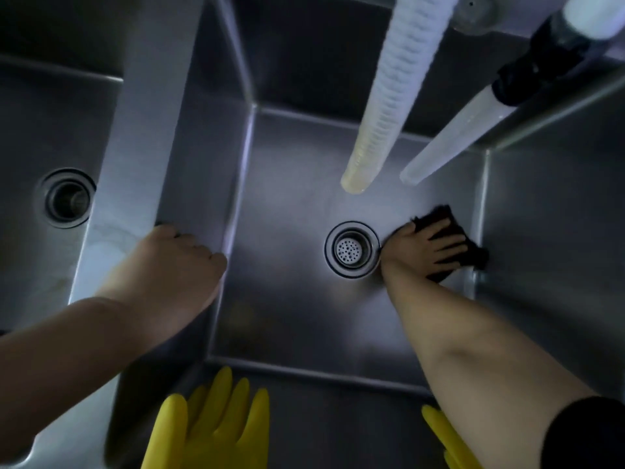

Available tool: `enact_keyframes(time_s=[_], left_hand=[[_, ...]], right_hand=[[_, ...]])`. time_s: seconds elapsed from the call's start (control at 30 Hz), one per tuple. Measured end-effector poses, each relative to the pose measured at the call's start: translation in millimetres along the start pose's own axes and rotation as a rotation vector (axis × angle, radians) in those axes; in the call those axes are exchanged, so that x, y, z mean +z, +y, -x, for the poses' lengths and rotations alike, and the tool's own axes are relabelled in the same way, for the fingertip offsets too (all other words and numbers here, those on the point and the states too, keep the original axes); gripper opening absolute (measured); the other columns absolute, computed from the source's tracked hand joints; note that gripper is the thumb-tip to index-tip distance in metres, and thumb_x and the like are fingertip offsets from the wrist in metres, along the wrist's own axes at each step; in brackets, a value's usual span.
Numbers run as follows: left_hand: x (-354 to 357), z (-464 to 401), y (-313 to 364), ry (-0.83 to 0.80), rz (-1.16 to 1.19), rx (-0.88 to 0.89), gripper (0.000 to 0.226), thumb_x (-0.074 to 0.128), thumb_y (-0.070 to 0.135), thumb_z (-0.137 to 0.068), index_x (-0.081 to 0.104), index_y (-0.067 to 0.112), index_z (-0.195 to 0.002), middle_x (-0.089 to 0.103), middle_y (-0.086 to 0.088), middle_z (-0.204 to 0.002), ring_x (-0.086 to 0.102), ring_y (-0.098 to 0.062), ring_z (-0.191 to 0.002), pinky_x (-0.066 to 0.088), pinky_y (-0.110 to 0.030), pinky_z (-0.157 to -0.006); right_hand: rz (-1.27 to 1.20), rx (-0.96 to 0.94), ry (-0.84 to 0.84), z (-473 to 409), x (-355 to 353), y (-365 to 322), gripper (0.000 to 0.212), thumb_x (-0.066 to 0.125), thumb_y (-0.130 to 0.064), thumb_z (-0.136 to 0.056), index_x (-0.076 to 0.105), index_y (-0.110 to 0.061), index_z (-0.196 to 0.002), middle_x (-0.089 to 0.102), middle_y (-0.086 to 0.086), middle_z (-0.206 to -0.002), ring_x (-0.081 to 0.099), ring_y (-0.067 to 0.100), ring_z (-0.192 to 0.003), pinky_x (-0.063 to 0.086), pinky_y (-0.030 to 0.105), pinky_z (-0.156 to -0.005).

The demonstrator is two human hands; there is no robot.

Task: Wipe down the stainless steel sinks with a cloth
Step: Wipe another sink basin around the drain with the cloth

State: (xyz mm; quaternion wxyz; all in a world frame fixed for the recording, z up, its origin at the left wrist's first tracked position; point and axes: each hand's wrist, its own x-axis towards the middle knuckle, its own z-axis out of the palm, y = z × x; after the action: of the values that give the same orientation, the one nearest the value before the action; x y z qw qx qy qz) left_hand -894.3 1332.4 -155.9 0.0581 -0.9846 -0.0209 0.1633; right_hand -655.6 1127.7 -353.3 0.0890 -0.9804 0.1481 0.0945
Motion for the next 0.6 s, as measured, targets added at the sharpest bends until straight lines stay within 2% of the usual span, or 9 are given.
enact_keyframes(time_s=[0.13, 0.27, 0.33, 0.37, 0.43, 0.47, 0.5, 0.57, 0.6], left_hand=[[-8, -3, -1, -0.078, 0.048, -0.02, 0.029, 0.089, 0.012, -0.041, 0.063, 0.01, -0.054, 0.058, -0.01, -0.046, 0.059, -0.029, -0.043, 0.048, -0.034, -0.054], [-10, -3, 0, -0.115, 0.039, -0.036, 0.026, 0.088, 0.016, -0.046, 0.065, 0.011, -0.056, 0.06, -0.009, -0.048, 0.06, -0.027, -0.045, 0.048, -0.031, -0.055], [-8, -3, 2, -0.158, -0.037, -0.035, 0.017, 0.078, 0.023, -0.067, 0.068, 0.013, -0.076, 0.069, -0.008, -0.066, 0.065, -0.027, -0.063, 0.047, -0.033, -0.068], [-4, -3, 4, -0.177, -0.092, -0.035, 0.015, 0.064, 0.027, -0.081, 0.066, 0.016, -0.092, 0.071, -0.006, -0.083, 0.066, -0.027, -0.079, 0.044, -0.034, -0.078], [1, -1, 5, -0.244, -0.166, -0.047, 0.023, 0.042, 0.026, -0.094, 0.057, 0.02, -0.11, 0.067, -0.003, -0.104, 0.061, -0.026, -0.097, 0.037, -0.036, -0.088], [0, -1, 6, -0.273, -0.179, -0.059, 0.024, 0.039, 0.025, -0.095, 0.054, 0.02, -0.113, 0.066, -0.002, -0.106, 0.059, -0.026, -0.1, 0.035, -0.036, -0.088], [0, -1, 6, -0.272, -0.178, -0.064, 0.024, 0.038, 0.025, -0.095, 0.054, 0.02, -0.113, 0.065, -0.001, -0.107, 0.059, -0.026, -0.1, 0.035, -0.036, -0.088], [0, -2, 6, -0.278, -0.137, -0.083, 0.022, 0.04, 0.024, -0.094, 0.054, 0.021, -0.111, 0.065, 0.002, -0.108, 0.058, -0.024, -0.102, 0.034, -0.033, -0.089], [-2, -2, 5, -0.301, -0.108, -0.097, 0.021, 0.041, 0.023, -0.093, 0.054, 0.022, -0.11, 0.065, 0.002, -0.109, 0.058, -0.023, -0.104, 0.034, -0.033, -0.09]], right_hand=[[0.011, -0.48, -0.041, 0, 14, -39, 0.056, 0.038, -0.026, -0.096, 0.023, -0.019, -0.15, 0.014, 0.017, -0.157, 0.008, 0.035, -0.145, 0.003, 0.052, -0.114], [-0.014, -0.858, -0.208, 36, 24, -75, 0.064, 0.043, -0.003, -0.088, 0.032, -0.023, -0.147, 0.021, 0.011, -0.156, 0.019, 0.034, -0.141, 0.021, 0.05, -0.111], [-0.011, -1.044, -0.362, 59, 27, -89, 0.055, 0.043, -0.005, -0.089, 0.043, -0.025, -0.141, 0.027, 0.008, -0.154, 0.023, 0.031, -0.14, 0.023, 0.05, -0.111], [-0.014, -1.132, -0.421, 74, 30, -91, 0.05, 0.045, -0.008, -0.09, 0.049, -0.025, -0.137, 0.033, 0.009, -0.151, 0.026, 0.031, -0.138, 0.025, 0.051, -0.11], [0.005, -1.313, -0.514, 104, 31, -84, 0.043, 0.052, -0.002, -0.088, 0.056, -0.014, -0.129, 0.044, 0.017, -0.142, 0.04, 0.037, -0.13, 0.035, 0.055, -0.104], [-0.075, -1.335, -0.605, 117, 28, -79, 0.039, 0.053, 0.004, -0.086, 0.057, -0.003, -0.124, 0.05, 0.024, -0.134, 0.049, 0.04, -0.122, 0.043, 0.051, -0.1], [-0.154, -1.378, -0.566, 128, 26, -72, 0.033, 0.054, 0.008, -0.083, 0.058, 0.006, -0.116, 0.057, 0.03, -0.123, 0.057, 0.038, -0.112, 0.049, 0.042, -0.096], [-0.233, -1.405, -0.626, 146, 12, -56, 0.027, 0.056, 0.006, -0.075, 0.069, 0.008, -0.099, 0.066, 0.027, -0.108, 0.061, 0.024, -0.101, 0.039, 0.014, -0.099], [-0.215, -1.421, -0.688, 151, 4, -49, 0.03, 0.054, 0.004, -0.074, 0.072, 0.003, -0.098, 0.066, 0.024, -0.109, 0.058, 0.018, -0.101, 0.032, 0.006, -0.097]])
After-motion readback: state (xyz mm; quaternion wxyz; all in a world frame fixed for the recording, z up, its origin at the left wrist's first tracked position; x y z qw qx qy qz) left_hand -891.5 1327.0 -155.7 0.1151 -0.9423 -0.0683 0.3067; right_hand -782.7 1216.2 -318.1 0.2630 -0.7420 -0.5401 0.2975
